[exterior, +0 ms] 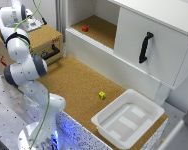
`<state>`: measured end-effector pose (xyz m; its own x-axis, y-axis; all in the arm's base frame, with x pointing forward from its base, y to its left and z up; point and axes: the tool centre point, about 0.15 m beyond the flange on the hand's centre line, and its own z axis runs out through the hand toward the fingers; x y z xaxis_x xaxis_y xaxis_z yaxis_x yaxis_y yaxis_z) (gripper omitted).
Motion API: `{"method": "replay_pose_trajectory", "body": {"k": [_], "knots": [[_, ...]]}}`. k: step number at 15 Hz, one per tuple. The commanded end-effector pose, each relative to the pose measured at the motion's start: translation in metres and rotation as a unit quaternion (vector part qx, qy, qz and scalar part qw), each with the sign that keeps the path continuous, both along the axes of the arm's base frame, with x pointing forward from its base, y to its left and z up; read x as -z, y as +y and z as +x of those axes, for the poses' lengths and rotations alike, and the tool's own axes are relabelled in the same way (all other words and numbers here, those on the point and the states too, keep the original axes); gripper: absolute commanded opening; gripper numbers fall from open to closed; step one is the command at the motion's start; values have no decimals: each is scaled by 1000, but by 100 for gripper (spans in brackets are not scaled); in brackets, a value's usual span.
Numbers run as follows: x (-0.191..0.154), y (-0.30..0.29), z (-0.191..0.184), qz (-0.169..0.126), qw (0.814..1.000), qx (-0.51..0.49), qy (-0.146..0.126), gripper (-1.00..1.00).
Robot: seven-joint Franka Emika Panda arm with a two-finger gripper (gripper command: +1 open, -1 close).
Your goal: Push down the green button to turn off the green light
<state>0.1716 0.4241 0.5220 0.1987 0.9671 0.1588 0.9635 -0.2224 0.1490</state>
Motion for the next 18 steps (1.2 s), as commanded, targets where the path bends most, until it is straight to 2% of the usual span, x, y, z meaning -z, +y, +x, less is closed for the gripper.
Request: {"method": "replay_pose_trajectory", "body": {"k": [1, 12, 18], "knots": [[5, 18, -10, -24, 999, -8, 28, -100], [41, 36, 6, -37, 997, -36, 56, -100], [66, 37, 0, -62, 993, -55, 80, -100]]}}
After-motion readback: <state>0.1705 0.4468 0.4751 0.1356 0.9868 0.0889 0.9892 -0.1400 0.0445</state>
